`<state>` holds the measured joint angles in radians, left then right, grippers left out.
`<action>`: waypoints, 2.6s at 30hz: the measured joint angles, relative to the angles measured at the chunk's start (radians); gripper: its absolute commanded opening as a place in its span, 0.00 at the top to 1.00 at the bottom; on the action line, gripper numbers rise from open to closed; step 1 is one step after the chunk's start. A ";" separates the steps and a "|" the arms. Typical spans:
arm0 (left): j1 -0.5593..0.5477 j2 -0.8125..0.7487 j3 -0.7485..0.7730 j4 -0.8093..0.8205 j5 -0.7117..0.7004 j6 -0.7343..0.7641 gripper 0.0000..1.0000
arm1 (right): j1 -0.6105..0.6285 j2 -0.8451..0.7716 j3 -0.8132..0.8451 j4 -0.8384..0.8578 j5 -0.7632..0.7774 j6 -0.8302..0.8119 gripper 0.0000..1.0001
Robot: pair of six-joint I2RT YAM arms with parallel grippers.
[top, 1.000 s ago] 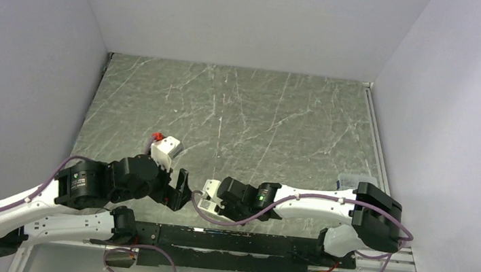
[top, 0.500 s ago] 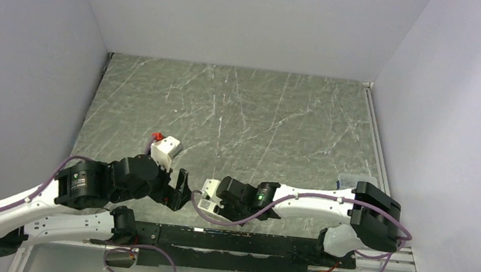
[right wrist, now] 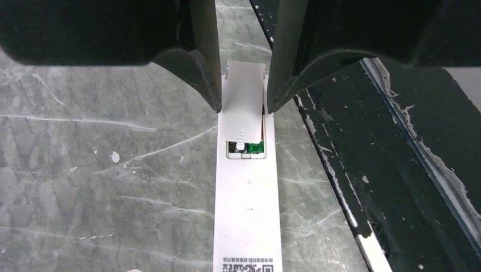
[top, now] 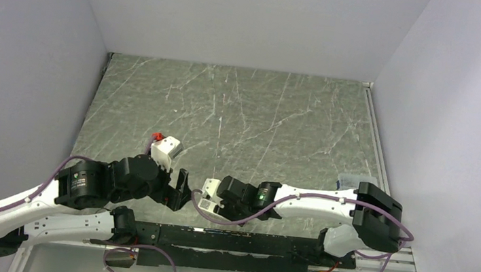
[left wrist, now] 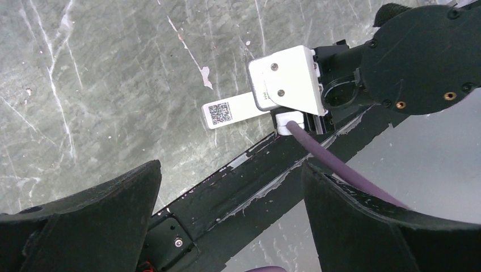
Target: Load the batteries into the remote control
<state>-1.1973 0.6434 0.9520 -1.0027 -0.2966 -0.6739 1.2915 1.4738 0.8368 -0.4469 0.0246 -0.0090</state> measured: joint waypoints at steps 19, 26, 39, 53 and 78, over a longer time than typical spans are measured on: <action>0.000 0.013 0.000 0.003 0.000 0.000 0.01 | -0.004 -0.257 -0.026 -0.056 0.221 0.421 0.60; 0.000 0.015 0.000 0.003 0.000 0.000 0.01 | -0.007 -0.262 -0.071 -0.113 0.257 0.695 0.63; 0.000 0.015 0.000 0.003 0.001 0.000 0.01 | -0.008 -0.298 -0.219 -0.097 0.247 1.084 0.61; 0.000 0.015 0.000 0.003 0.002 0.000 0.01 | -0.008 -0.284 -0.245 -0.030 0.229 1.186 0.56; 0.000 0.006 0.000 0.003 0.003 0.000 0.01 | -0.024 -0.214 -0.237 0.029 0.219 1.198 0.55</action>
<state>-1.1973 0.6495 0.9520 -0.9993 -0.2939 -0.6739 1.2678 1.2594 0.6003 -0.4175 0.2436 1.1893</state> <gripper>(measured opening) 0.989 0.442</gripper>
